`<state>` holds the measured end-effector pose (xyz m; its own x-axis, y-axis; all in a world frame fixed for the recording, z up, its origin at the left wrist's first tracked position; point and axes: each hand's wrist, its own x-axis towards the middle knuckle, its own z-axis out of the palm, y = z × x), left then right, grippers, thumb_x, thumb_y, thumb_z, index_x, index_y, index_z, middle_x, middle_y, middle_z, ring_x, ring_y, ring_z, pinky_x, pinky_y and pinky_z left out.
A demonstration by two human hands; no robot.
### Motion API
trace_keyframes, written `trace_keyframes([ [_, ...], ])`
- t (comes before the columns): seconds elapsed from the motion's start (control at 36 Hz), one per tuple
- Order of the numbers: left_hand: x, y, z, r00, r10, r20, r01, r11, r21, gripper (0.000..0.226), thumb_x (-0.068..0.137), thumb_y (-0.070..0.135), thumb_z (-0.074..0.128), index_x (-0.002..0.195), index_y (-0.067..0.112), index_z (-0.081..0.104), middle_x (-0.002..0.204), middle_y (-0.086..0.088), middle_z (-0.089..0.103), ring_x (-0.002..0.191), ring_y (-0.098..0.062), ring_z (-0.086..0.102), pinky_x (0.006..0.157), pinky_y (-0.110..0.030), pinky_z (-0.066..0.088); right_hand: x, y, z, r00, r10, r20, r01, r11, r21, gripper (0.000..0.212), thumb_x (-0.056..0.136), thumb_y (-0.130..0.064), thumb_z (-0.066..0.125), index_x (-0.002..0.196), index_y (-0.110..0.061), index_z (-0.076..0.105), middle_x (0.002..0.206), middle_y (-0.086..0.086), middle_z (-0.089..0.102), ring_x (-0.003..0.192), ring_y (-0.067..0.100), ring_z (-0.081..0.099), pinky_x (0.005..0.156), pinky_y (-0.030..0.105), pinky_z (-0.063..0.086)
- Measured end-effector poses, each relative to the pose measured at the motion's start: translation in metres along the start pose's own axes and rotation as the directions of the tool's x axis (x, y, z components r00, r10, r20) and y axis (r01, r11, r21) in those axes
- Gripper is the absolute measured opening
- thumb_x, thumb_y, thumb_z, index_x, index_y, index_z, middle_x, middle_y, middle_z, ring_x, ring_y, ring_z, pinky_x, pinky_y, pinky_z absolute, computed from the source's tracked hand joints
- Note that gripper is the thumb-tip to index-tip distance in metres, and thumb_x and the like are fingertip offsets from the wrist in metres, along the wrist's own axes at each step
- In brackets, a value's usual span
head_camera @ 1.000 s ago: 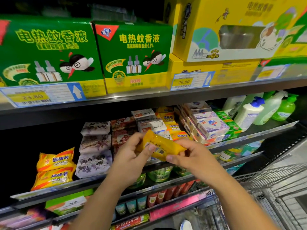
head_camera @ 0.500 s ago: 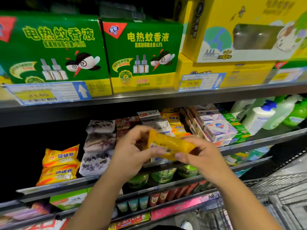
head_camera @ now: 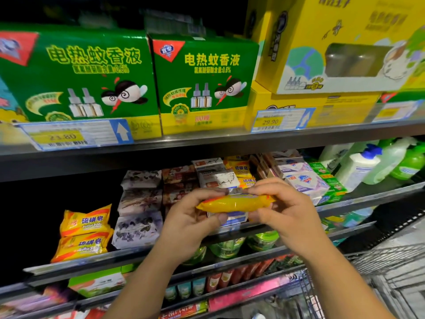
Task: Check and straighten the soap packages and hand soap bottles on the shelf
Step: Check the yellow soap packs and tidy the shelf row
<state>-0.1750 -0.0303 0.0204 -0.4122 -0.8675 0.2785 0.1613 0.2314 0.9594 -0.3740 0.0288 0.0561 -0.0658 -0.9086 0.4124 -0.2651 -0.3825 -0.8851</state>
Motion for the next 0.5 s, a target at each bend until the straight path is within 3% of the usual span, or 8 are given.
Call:
trace_keyframes([
  [0.08, 0.004, 0.015, 0.004, 0.999, -0.020, -0.026, 0.019, 0.999, -0.027, 0.032, 0.075, 0.013, 0.082, 0.102, 0.020, 0.065, 0.087, 0.010, 0.071, 0.081, -0.007, 0.066, 0.069, -0.022, 0.054, 0.001, -0.003, 0.003, 0.989, 0.142, -0.042, -0.135, 0.980, 0.144, 0.022, 0.072, -0.026, 0.081, 0.092, -0.031, 0.074, 0.085, -0.007, 0.070, 0.073, 0.009, 0.063, 0.066, 0.020, 0.052],
  [0.17, 0.011, 0.029, 0.010, 0.982, -0.183, -0.054, 0.177, 0.979, -0.097, 0.035, 0.075, 0.021, 0.075, 0.108, 0.015, 0.062, 0.082, 0.005, 0.072, 0.073, -0.012, 0.069, 0.059, -0.026, 0.056, 0.005, -0.003, 0.007, 0.946, 0.316, -0.068, -0.294, 0.929, 0.226, 0.025, 0.080, -0.024, 0.080, 0.101, -0.017, 0.069, 0.087, 0.007, 0.073, 0.074, 0.015, 0.067, 0.065, 0.026, 0.052],
  [0.22, 0.016, 0.034, 0.012, 0.929, -0.367, -0.041, 0.360, 0.924, -0.126, 0.028, 0.084, 0.024, 0.072, 0.108, 0.015, 0.062, 0.075, 0.000, 0.071, 0.061, -0.019, 0.066, 0.047, -0.028, 0.050, 0.007, -0.002, 0.008, 0.872, 0.486, -0.058, -0.473, 0.868, 0.151, 0.030, 0.082, -0.035, 0.078, 0.104, -0.018, 0.069, 0.085, 0.012, 0.072, 0.067, 0.019, 0.065, 0.059, 0.031, 0.047],
  [0.31, 0.020, 0.031, 0.008, 0.831, -0.556, 0.020, 0.556, 0.830, -0.045, 0.026, 0.088, 0.033, 0.070, 0.105, 0.014, 0.064, 0.065, -0.007, 0.065, 0.048, -0.021, 0.056, 0.039, -0.022, 0.036, 0.007, 0.000, 0.008, 0.753, 0.656, 0.041, -0.658, 0.752, 0.034, 0.027, 0.093, -0.032, 0.066, 0.103, -0.007, 0.066, 0.066, 0.012, 0.068, 0.051, 0.018, 0.060, 0.045, 0.025, 0.039],
  [0.39, 0.022, 0.025, 0.005, 0.802, -0.597, 0.029, 0.597, 0.802, -0.010, 0.026, 0.089, 0.032, 0.071, 0.107, 0.016, 0.064, 0.067, -0.009, 0.065, 0.050, -0.022, 0.057, 0.039, -0.022, 0.038, 0.005, 0.002, 0.008, 0.713, 0.697, 0.076, -0.699, 0.715, -0.008, 0.029, 0.093, -0.032, 0.066, 0.106, -0.006, 0.066, 0.069, 0.013, 0.071, 0.053, 0.018, 0.062, 0.043, 0.023, 0.040],
  [0.5, 0.024, 0.025, 0.003, 0.850, -0.525, 0.034, 0.526, 0.850, -0.032, 0.035, 0.082, 0.021, 0.077, 0.112, 0.021, 0.058, 0.083, -0.006, 0.073, 0.062, -0.021, 0.066, 0.044, -0.025, 0.047, 0.007, 0.004, 0.002, 0.804, 0.592, 0.043, -0.594, 0.803, 0.042, 0.022, 0.090, -0.020, 0.072, 0.111, -0.018, 0.064, 0.076, -0.002, 0.073, 0.065, 0.011, 0.067, 0.058, 0.023, 0.050],
])
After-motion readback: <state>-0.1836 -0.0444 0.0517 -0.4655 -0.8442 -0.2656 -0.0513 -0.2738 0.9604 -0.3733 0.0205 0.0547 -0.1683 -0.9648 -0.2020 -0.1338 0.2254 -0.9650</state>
